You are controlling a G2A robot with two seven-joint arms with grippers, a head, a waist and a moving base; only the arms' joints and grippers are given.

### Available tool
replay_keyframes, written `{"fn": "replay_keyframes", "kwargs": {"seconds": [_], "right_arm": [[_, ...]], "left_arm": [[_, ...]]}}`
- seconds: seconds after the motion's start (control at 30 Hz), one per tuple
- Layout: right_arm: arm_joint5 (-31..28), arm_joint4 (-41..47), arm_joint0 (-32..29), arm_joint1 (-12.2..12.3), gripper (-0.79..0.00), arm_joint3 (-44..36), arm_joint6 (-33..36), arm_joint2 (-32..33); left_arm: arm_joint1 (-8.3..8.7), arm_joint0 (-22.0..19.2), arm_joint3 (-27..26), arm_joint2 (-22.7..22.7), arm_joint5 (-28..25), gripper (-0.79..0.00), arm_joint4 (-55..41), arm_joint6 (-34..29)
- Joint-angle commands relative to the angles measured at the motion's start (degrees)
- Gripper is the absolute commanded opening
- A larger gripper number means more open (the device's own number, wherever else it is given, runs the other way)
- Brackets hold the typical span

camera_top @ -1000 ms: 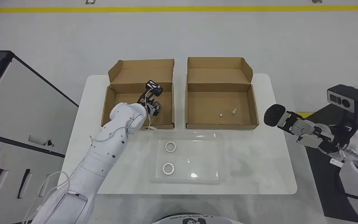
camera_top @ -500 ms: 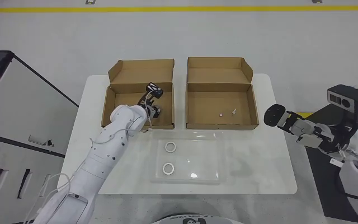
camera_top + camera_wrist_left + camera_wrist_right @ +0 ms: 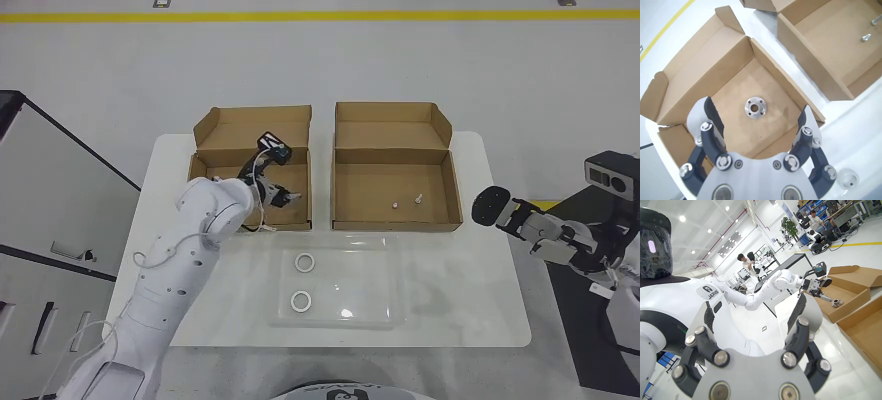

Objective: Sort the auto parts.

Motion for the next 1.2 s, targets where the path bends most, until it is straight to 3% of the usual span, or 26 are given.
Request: {"fn": "replay_keyframes", "kwargs": {"seconds": [0.0, 0.3, 0.47, 0.6, 0.93, 1.17], "right_arm": [[0.0, 0.0, 0.0, 0.0, 0.0, 0.0, 0.0, 0.0], [0.0, 0.0, 0.0, 0.0, 0.0, 0.0, 0.0, 0.0], [0.0, 0.0, 0.0, 0.0, 0.0, 0.0, 0.0, 0.0], [0.0, 0.0, 0.0, 0.0, 0.0, 0.0, 0.0, 0.0], [0.0, 0.0, 0.0, 0.0, 0.0, 0.0, 0.0, 0.0], [0.0, 0.0, 0.0, 0.0, 0.0, 0.0, 0.0, 0.0]], "left_arm": [[0.25, 0.7, -3.3, -0.5, -1.8, 0.0, -1.6, -2.8], [0.94, 1.7, -13.7, 0.9, -7.8, 0.0, -7.7, -13.4], [1.38, 2.5, -17.1, 3.1, -11.0, 0.0, -9.3, -19.2], [2.32, 3.3, -18.0, 6.5, -11.1, 0.0, -8.8, -19.1], [7.39, 0.4, -17.4, 15.7, -12.7, 0.0, -10.3, -17.5], [11.79, -4.9, -17.7, 23.6, -11.5, 0.0, -15.9, -18.7]]}}
